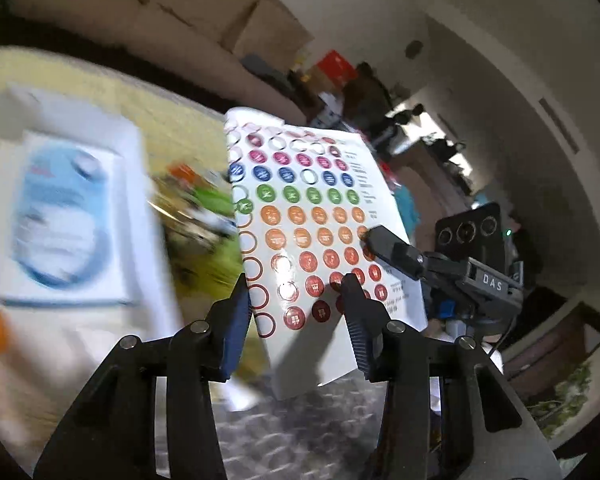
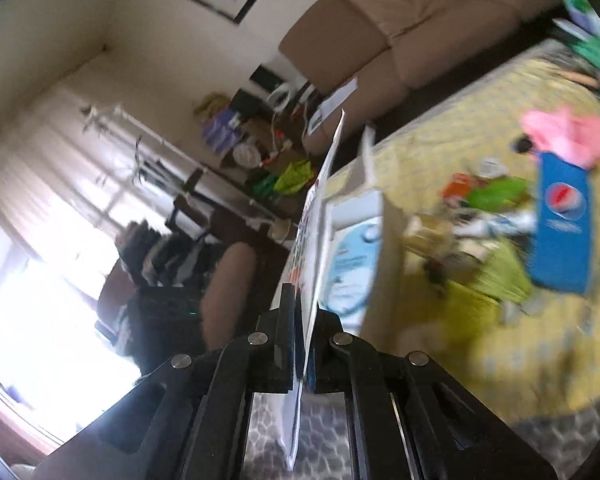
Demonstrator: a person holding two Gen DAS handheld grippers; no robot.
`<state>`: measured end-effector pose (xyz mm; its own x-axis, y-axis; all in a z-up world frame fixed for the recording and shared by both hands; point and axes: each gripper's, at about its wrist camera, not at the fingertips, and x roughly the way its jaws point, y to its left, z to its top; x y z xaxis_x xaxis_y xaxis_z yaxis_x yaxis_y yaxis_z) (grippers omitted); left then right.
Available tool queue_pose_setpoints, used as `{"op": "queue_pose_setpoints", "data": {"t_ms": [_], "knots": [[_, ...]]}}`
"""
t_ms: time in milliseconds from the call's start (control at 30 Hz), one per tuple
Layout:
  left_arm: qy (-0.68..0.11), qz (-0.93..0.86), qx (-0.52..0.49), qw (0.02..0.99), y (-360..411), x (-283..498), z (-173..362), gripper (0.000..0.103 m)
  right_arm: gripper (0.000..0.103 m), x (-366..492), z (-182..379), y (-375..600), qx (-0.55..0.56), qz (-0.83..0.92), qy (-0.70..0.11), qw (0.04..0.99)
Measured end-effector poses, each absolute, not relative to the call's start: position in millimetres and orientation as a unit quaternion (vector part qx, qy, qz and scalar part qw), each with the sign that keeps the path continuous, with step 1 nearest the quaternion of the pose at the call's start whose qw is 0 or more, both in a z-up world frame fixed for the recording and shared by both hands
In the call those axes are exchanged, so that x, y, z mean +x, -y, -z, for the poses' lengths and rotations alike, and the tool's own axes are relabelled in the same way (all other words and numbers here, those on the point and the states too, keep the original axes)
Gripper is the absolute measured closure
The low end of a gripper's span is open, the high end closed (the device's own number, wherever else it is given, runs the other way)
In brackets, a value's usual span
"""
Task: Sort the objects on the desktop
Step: 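Carry the sticker sheet into the white box onto the skincare box, open right tool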
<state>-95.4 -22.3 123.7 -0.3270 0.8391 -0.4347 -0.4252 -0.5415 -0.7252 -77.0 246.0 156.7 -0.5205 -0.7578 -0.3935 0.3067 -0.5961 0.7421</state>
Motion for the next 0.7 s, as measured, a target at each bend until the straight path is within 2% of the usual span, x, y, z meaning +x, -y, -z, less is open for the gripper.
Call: {"op": "queue_pose_setpoints", "data": {"t_ms": [167, 367, 500, 700], "knots": [[0.228, -0.8, -0.428, 0.353, 81.6, -138.2, -125.1, 0.062, 0.096, -133.9, -140.1, -174.5, 0.389, 0.811, 0.279, 0.337], [0.191, -0.805, -0.475, 0.3, 99.5, -189.5, -95.7, 0.061, 0.093, -189.4, -91.8, -131.8, 0.433, 0.803, 0.259, 0.316], [0.177, -0.799, -0.502, 0.28, 95.3, -205.5, -77.5, 0.061, 0.085, -218.5, -75.0, -113.9, 0.49, 0.807, 0.188, 0.27], [0.099, -0.805, -0.533, 0.241, 64.7, -211.9, -61.0, 0.061, 0.057, -210.9, -94.4, -122.0, 0.501, 0.831, 0.092, 0.222]]}}
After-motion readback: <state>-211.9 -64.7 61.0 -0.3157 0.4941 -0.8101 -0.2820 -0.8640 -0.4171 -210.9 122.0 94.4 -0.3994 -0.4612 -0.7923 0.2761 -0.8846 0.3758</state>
